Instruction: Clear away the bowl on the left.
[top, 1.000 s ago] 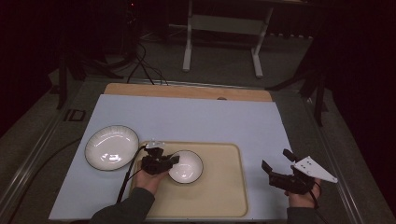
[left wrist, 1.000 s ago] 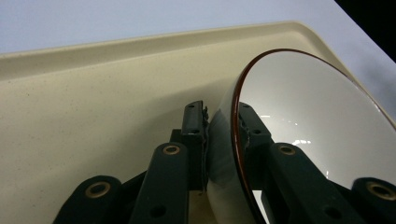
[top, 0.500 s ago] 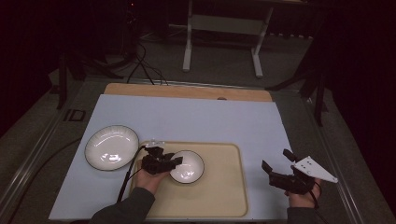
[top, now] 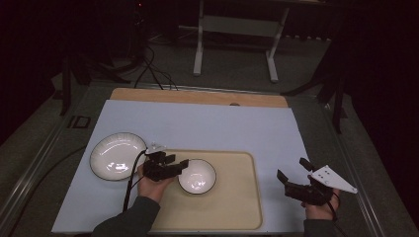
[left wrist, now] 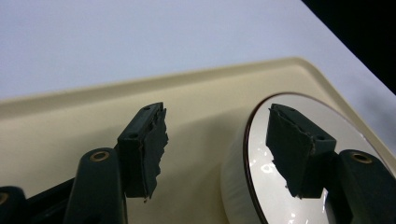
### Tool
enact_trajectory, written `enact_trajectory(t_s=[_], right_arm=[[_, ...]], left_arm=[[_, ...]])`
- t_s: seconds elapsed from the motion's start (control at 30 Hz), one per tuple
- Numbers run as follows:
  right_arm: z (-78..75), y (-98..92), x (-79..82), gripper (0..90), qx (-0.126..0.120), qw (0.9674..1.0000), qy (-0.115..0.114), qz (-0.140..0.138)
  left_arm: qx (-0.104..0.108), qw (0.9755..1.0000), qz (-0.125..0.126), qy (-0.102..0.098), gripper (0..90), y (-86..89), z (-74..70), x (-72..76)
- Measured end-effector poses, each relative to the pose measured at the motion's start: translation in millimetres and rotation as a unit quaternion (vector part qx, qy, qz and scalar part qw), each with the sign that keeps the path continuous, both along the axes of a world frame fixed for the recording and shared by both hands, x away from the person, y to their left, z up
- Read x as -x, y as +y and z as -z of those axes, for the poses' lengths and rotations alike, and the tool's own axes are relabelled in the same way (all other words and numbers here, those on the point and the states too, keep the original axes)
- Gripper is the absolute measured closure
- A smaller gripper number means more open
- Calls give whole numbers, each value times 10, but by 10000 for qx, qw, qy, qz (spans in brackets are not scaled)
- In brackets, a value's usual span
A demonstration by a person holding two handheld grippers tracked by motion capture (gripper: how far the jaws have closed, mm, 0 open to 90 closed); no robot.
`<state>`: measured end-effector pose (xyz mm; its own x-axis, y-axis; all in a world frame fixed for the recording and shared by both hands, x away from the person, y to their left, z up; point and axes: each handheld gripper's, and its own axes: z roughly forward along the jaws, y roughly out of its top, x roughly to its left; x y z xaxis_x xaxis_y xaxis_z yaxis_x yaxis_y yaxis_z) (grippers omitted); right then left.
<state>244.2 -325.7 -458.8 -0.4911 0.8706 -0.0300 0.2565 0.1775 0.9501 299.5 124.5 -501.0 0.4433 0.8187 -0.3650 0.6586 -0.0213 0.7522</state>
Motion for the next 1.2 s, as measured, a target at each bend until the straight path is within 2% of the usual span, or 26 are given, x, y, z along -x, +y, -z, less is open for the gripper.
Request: enact_trajectory(t_s=[0.2,0.37,0.47,0.5,0.53,0.57,0.77,0.8,0.83,0.97,1.0,1.07,1.1,1.13,1.17,1.2], right_arm=[[-1,-3,1,86,2,10000,-5,4],[-1,-3,0,87,0,10000,-4,4],[-1,-4,0,87,-1,10000,-1,3],[-1,-4,0,87,-1,10000,-1,3],[0,-3,-1,87,-2,10000,1,0],[0,-3,-1,87,-2,10000,1,0],[0,-4,-1,87,-10,10000,-1,1],[0,-4,-1,87,-10,10000,-1,1],[0,-4,-2,87,-10,10000,-1,0],[0,-6,-2,86,-10,10000,6,-1],[0,-6,-2,86,-10,10000,6,-1],[-1,-8,-2,87,-14,10000,4,1],[-1,-8,-2,87,-14,10000,4,1],[-1,-8,-2,87,-11,10000,4,1],[-1,-8,-2,87,-11,10000,4,1],[-1,-8,-1,87,-14,10000,2,4]], left_arm=[[-74,9996,-112,-254,383,79,-109,30],[-124,9992,-140,-356,383,139,-167,43],[-259,9982,-168,-523,384,201,-245,61],[-259,9982,-168,-523,384,201,-245,61],[-411,9968,-208,-656,384,234,-292,83],[-411,9968,-208,-656,384,234,-292,83],[-635,9926,-345,-971,383,378,-426,132],[-635,9926,-345,-971,382,378,-426,132],[-628,9915,-419,-1062,382,461,-462,142],[-531,9893,-687,-1170,381,685,-507,145],[-531,9893,-687,-1170,381,685,-507,145],[-497,9873,-846,-1251,383,857,-536,163],[-497,9873,-846,-1251,384,857,-536,163],[-499,9862,-910,-1292,384,949,-544,174],[-499,9862,-910,-1292,384,949,-544,174],[-523,9852,-949,-1329,385,1025,-543,186]])
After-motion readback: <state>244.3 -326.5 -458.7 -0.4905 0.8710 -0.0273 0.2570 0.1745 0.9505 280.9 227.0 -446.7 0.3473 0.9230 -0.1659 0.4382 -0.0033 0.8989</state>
